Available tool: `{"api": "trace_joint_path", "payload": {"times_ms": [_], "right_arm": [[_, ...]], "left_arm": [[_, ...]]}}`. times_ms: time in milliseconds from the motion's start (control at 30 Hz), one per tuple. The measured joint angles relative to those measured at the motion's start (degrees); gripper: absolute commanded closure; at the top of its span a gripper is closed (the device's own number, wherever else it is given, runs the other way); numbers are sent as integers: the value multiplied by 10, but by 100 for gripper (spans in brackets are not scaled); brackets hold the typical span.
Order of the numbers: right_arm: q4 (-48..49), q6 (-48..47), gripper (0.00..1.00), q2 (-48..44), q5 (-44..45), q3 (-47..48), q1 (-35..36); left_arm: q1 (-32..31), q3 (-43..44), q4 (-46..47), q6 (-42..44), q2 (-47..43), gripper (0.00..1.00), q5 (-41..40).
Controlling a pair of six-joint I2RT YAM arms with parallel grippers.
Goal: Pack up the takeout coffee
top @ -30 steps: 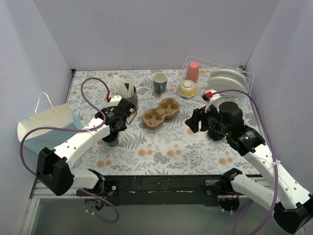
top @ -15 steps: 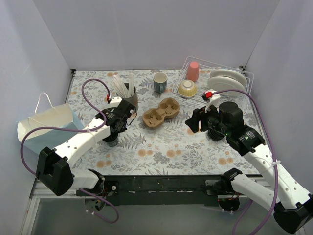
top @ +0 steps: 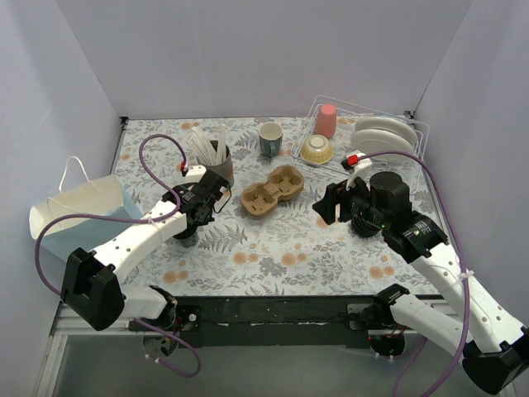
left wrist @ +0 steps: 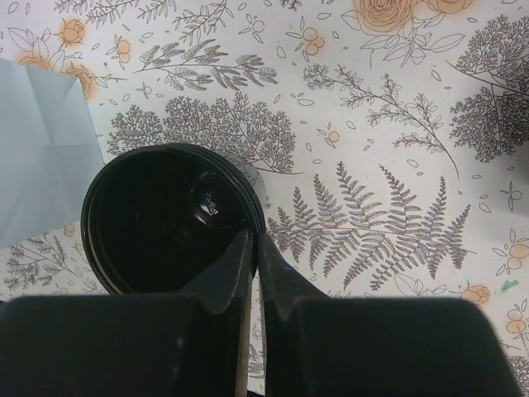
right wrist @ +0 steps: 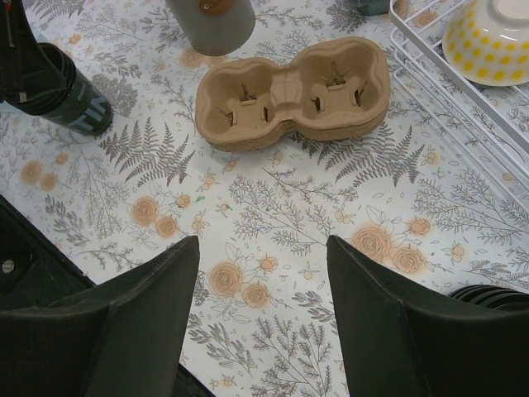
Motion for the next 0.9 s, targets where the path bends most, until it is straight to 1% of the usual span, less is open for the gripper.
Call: {"api": "trace_joint_path", "payload": {"times_ms": [167,333,367,400,433,667,700,733,767,800,900], "right_arm": [[0,0,29,0,-2,0,0],[0,0,28,0,-4,0,0],[0,0,28,0,-3,0,0],[0,0,28,1,-4,0,0],[0,0,28,1,-4,0,0],[0,2,28,2,-4,0,0],[0,2,28,2,-4,0,0],[0,2,28,2,-5,0,0],[0,2,28,2,-5,0,0],[0,2,28,2,-6,0,0],[-1,2,28,2,-6,0,0]], "left_arm": [[0,0,-1,0,0,100,0],[0,3,-6,1,0,91,0],[0,3,-7,2,0,93,0],[0,5,-9,4,0,97,0],[0,7,-10,4,0,100,0],[0,16,-15,12,0,100,0],[0,16,-14,14,0,90,1],[0,16,-14,15,0,87,2],[0,16,-15,17,0,88,2],[0,16,-15,18,0,99,3],[0,16,-17,18,3,100,3]]}}
